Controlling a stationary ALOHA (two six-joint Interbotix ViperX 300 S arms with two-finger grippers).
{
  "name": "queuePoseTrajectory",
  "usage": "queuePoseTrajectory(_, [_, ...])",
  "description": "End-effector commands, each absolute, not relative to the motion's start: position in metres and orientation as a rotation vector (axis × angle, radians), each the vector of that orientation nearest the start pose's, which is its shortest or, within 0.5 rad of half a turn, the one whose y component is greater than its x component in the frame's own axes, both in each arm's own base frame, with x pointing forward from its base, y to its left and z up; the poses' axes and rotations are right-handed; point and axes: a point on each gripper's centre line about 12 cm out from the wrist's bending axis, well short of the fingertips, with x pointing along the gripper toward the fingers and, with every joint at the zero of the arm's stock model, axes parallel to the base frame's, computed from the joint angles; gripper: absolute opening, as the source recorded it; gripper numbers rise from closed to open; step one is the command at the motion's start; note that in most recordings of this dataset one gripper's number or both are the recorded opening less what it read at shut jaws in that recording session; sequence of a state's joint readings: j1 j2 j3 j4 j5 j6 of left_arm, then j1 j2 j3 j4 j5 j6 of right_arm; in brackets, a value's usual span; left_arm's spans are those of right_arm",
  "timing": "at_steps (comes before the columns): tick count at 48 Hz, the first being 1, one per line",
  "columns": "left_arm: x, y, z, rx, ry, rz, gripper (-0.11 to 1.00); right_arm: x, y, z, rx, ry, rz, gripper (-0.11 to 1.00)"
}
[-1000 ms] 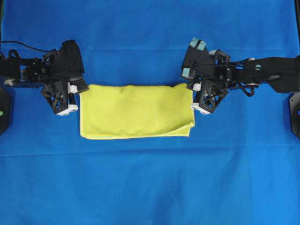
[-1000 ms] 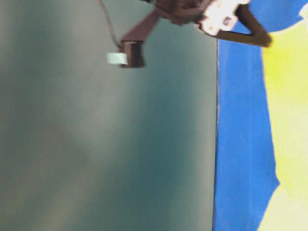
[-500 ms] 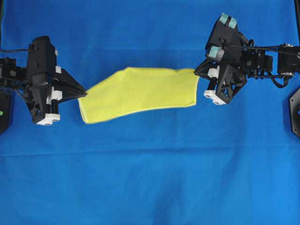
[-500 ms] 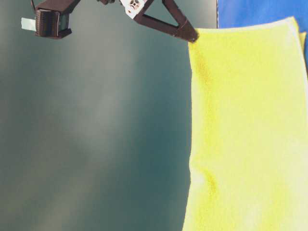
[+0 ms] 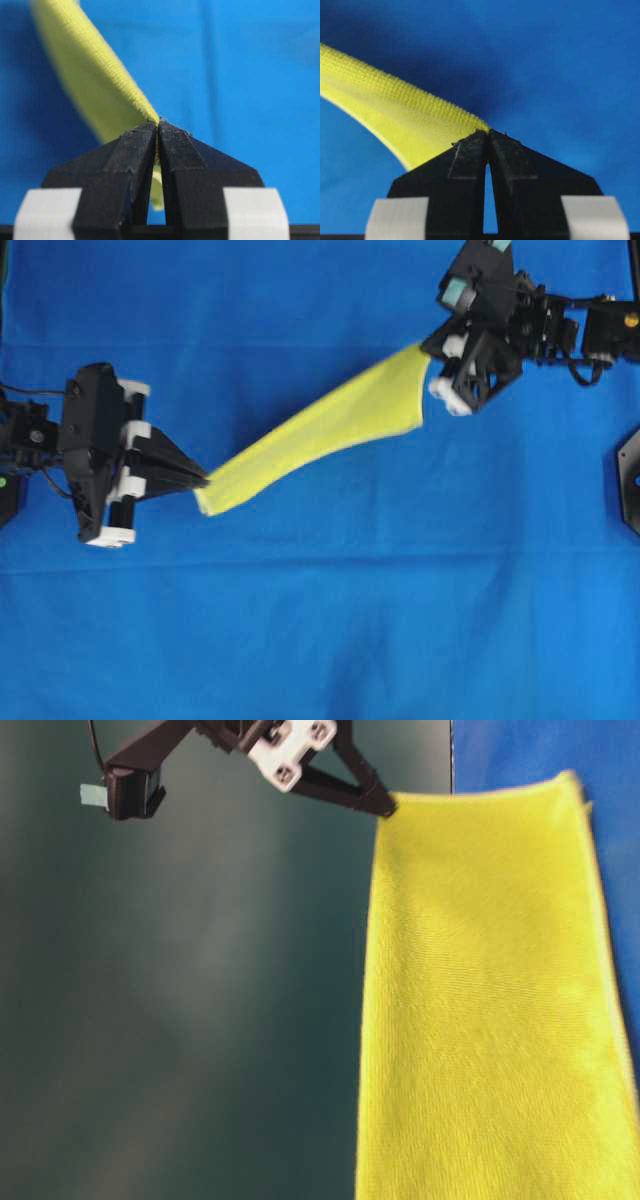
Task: Fold the yellow towel.
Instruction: 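Lift and rotate the towel, swinging the left gripper down to orient it vertically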
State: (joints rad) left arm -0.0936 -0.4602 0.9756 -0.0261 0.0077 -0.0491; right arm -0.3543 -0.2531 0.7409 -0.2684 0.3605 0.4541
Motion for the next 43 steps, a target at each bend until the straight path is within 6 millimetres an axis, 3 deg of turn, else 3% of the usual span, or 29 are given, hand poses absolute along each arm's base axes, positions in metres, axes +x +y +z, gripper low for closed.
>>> queuePoseTrajectory(1, [0.298, -0.039, 0.229, -0.036, 0.457, -0.113, 0.01, 0.308, -0.142, 0.218, 0.284, 0.734, -0.538, 0.02])
queuePoseTrajectory(23, [0.394, -0.089, 0.237, 0.135, 0.401, -0.235, 0.01, 0.36, -0.189, 0.242, 0.164, 0.65, -0.558, 0.02])
queuePoseTrajectory(31, [0.407, -0.093, 0.229, 0.153, 0.439, -0.242, 0.01, 0.371, -0.195, 0.244, 0.147, 0.65, -0.559, 0.02])
queuePoseTrajectory(43, [0.415, -0.094, 0.23, 0.158, 0.428, -0.243, 0.01, 0.368, -0.194, 0.242, 0.14, 0.663, -0.56, 0.02])
